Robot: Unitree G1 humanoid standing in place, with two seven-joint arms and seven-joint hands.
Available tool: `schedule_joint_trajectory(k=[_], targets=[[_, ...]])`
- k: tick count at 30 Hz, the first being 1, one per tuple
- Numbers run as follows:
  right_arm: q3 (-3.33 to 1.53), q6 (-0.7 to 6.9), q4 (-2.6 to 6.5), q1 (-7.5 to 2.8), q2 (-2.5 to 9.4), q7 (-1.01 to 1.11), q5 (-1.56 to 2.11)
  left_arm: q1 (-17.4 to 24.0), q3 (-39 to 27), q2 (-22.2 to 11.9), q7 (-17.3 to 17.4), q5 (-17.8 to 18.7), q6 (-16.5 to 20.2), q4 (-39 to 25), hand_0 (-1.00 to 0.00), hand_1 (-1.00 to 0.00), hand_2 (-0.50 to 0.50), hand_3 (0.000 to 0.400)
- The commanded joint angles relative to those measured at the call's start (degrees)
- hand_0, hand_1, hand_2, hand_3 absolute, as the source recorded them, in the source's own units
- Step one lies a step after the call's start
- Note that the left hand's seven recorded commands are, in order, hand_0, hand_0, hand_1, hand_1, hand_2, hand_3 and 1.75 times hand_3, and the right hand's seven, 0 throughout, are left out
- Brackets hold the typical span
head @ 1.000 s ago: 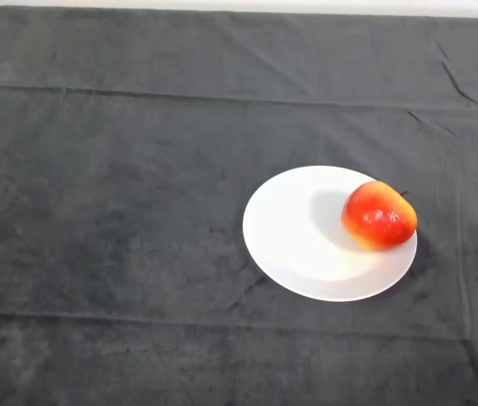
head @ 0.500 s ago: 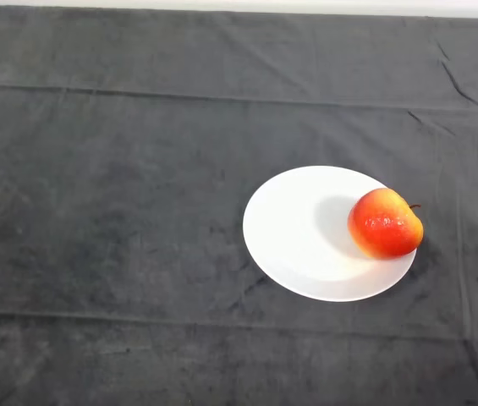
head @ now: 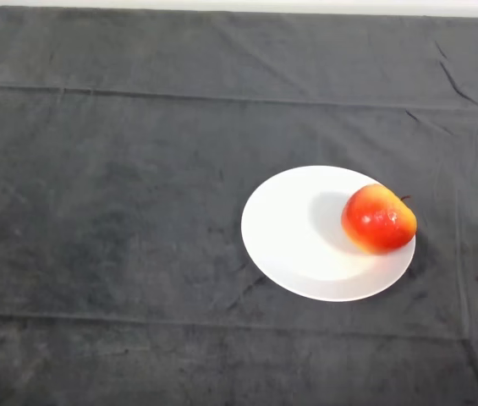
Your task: Move the apple to the plate
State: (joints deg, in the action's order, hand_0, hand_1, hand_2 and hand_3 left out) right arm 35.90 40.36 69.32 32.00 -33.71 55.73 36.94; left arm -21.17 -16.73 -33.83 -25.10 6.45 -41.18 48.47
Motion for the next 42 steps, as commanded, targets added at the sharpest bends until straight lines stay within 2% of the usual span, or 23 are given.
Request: schedule_joint_trajectory(k=[1, 9, 26, 42], targets=[[1.39, 0.14, -0.18, -0.71, -1.87, 0.12, -0.54, -1.91, -1.85, 0.33, 0.52, -0.91, -1.19, 2.87, 0.0, 0.0, 0.0, 0.0], [1.38, 0.13, -0.15, -0.7, -1.89, 0.15, -0.55, -2.15, -2.13, 0.71, 0.54, -1.5, -1.04, 2.81, 0.0, 0.0, 0.0, 0.0], [1.38, 0.12, -0.18, -0.71, -1.86, 0.14, -0.57, -0.19, -2.78, 1.71, -0.04, -2.32, 1.56, -2.92, 0.0, 0.0, 0.0, 0.0], [1.38, 0.1, -0.23, -0.73, -1.84, 0.11, -0.57, -0.46, -3.98, 1.65, 1.21, -2.28, 1.12, -1.4, 0.0, 0.0, 0.0, 0.0]])
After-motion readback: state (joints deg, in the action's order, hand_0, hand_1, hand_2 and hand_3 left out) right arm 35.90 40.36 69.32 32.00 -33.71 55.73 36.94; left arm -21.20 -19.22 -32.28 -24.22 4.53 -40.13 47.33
